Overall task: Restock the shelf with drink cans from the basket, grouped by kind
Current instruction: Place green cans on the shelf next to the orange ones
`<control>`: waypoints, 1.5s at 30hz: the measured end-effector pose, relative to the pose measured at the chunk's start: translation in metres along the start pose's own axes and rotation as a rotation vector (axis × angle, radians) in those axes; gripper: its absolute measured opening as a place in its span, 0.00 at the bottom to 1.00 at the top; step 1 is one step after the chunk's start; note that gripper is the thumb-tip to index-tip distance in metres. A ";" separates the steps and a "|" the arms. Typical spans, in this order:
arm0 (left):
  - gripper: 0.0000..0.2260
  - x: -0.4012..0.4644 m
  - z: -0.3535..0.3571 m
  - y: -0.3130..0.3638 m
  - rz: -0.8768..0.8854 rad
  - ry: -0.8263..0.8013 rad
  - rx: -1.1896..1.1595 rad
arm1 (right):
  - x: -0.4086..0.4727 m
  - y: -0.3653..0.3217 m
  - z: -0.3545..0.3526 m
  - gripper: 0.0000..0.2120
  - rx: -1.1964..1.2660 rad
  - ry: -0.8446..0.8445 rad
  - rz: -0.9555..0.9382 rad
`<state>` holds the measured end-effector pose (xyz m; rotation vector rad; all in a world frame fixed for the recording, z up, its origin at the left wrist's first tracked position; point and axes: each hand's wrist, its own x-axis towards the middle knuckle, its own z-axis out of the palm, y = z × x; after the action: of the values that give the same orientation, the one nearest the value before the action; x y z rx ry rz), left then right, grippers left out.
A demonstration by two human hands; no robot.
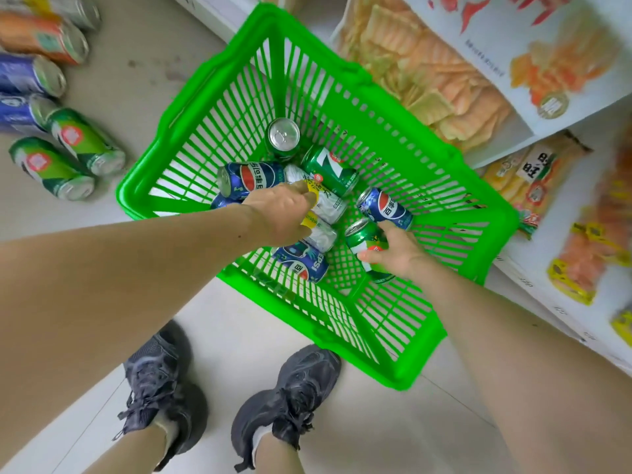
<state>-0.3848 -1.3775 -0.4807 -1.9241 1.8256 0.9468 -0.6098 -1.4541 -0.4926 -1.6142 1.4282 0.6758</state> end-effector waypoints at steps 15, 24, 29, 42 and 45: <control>0.53 -0.173 -0.244 0.051 0.162 -0.021 -0.110 | -0.233 -0.129 -0.145 0.19 0.758 0.037 -0.308; 0.59 -0.297 -0.367 0.062 0.213 0.177 -0.312 | -0.393 -0.210 -0.219 0.24 0.866 0.142 -0.429; 0.54 -0.360 -0.428 0.073 0.287 0.288 -0.352 | -0.474 -0.238 -0.257 0.17 0.886 0.176 -0.499; 0.58 -0.464 -0.554 0.105 0.551 0.366 -0.146 | -0.625 -0.270 -0.328 0.19 0.992 0.349 -0.566; 0.57 -0.471 -0.582 0.124 0.593 0.376 -0.129 | -0.647 -0.267 -0.350 0.21 0.974 0.448 -0.569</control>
<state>-0.3471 -1.4119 0.2759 -1.7435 2.7088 0.9248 -0.5293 -1.4323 0.2855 -1.2640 1.1848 -0.6721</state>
